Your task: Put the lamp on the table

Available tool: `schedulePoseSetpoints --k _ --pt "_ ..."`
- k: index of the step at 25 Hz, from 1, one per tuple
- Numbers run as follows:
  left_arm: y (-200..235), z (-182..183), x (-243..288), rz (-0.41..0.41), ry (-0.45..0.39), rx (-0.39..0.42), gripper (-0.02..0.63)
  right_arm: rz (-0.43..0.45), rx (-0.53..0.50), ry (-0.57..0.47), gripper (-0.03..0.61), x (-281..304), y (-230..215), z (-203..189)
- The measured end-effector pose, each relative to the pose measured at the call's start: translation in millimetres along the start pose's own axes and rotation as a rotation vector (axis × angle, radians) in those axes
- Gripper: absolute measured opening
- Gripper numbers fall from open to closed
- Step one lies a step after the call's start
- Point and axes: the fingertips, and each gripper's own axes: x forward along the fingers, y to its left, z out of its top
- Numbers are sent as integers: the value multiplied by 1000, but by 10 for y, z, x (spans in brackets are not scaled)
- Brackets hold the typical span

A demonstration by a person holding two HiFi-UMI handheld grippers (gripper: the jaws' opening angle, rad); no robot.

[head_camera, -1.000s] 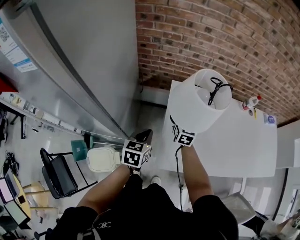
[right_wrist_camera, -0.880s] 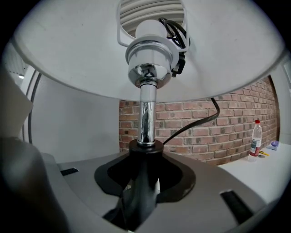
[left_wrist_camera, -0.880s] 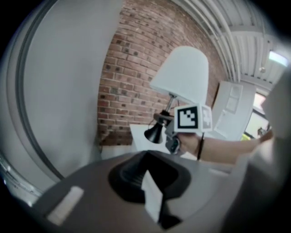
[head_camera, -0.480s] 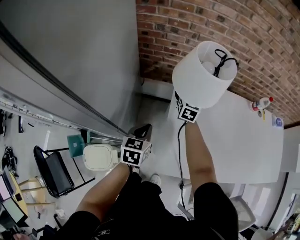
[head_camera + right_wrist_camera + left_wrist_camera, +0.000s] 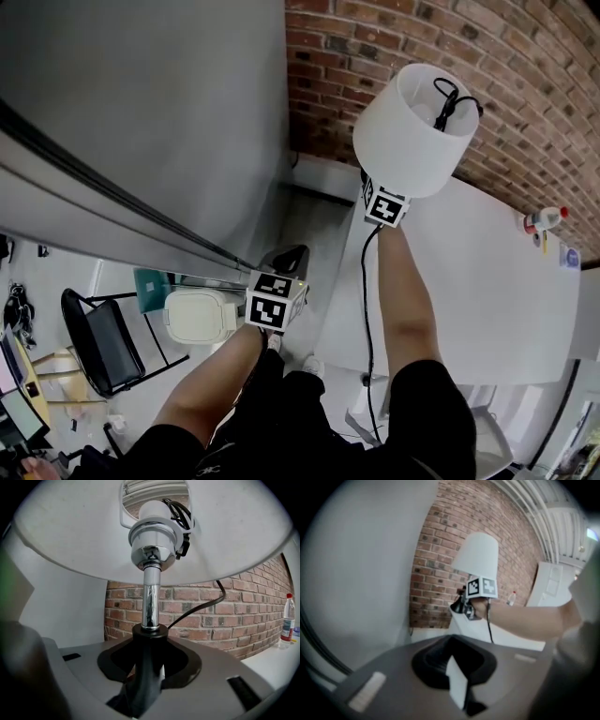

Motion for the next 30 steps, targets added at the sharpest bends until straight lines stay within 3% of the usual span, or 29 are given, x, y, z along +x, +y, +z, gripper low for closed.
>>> schedulePoseSetpoints --k 10,29,30 --pt "86 -112 177 -14 31 -3 0 6 19 10 126 278 3 -87" --pt "188 -269 220 -22 79 -25 0 -21 40 -66 127 242 2 -91" --pt "190 -256 209 -21 79 -27 0 -7 55 -60 148 232 20 -91"
